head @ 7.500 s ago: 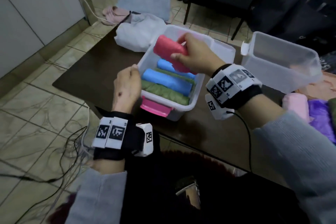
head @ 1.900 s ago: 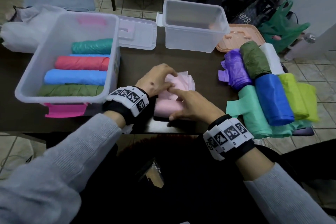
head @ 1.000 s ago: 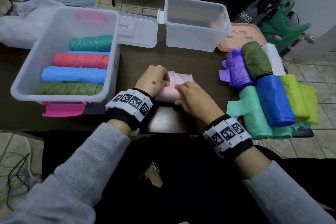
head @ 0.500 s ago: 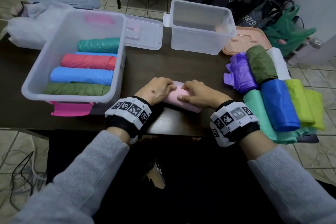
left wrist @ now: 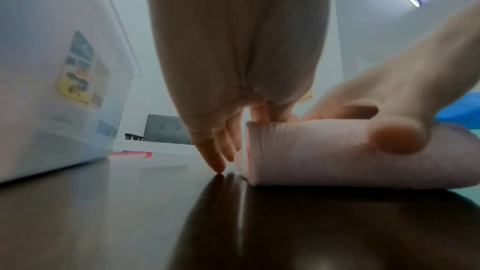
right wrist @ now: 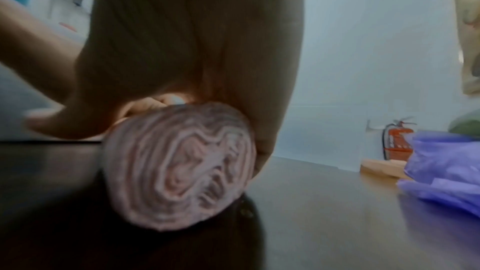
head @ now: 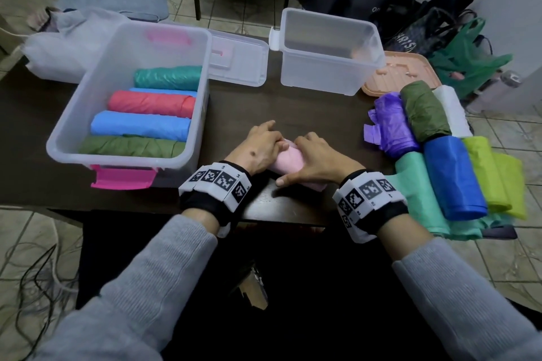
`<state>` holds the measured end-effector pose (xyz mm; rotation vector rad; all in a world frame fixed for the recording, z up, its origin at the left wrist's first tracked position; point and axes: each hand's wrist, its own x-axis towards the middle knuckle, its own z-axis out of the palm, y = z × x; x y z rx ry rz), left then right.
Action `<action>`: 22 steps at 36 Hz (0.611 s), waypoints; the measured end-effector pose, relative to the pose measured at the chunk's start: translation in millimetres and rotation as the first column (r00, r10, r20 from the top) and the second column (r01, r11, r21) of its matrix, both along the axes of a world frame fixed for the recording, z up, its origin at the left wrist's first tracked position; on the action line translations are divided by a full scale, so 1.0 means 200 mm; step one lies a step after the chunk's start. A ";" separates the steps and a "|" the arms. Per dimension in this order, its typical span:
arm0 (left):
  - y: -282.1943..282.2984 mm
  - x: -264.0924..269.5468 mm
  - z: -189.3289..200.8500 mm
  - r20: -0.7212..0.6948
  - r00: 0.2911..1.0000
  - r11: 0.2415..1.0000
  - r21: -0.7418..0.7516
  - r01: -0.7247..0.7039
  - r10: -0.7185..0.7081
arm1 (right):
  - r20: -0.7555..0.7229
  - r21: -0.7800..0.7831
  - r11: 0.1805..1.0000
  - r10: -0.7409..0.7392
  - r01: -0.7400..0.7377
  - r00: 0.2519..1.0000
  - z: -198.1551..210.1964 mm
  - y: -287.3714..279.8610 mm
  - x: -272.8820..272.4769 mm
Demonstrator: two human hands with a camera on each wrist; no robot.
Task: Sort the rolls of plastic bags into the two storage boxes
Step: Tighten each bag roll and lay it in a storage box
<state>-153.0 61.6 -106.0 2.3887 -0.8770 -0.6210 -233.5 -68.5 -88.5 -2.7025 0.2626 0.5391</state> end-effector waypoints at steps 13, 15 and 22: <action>0.05 -0.07 0.09 -0.130 0.981 0.971 -0.169 -0.166 0.145 | 0.231 -0.274 0.962 0.080 -0.014 0.970 -0.09 0.15 -0.19; 0.06 -0.08 0.09 -0.127 0.979 0.967 -0.180 -0.179 0.158 | 0.243 -0.232 0.973 0.054 0.004 0.968 -0.10 0.16 -0.19; 0.09 -0.13 0.25 0.025 0.988 0.963 -0.227 -0.144 0.154 | 0.160 0.154 0.976 -0.180 0.155 0.971 -0.06 0.17 -0.13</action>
